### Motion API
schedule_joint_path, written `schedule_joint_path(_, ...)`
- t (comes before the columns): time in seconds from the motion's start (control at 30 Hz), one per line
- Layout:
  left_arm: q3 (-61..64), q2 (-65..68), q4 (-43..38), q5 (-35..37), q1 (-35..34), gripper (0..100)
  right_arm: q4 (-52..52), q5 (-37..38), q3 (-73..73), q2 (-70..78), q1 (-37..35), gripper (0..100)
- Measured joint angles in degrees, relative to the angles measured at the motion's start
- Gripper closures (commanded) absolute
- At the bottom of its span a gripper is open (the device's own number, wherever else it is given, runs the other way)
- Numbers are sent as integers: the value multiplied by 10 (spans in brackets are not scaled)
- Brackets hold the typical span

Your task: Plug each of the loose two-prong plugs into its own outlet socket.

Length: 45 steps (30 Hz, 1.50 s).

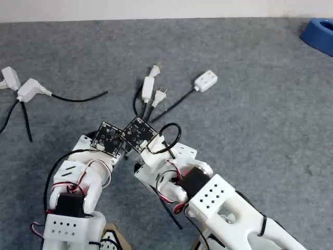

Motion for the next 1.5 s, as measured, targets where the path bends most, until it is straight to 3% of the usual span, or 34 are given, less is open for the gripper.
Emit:
schedule_joint_path(0.63,-71,-5,36,49,-10,780,-2,-19,1,11,51,992)
schedule_joint_path(0.9,-71,-5,36,97,-1,628,-2,-35,1,11,51,992)
schedule_joint_path(1.17,-71,-5,49,125,25,631,-2,-63,1,11,51,992)
schedule_joint_path(1.5,-8,-6,-43,114,13,632,9,-63,1,11,18,992)
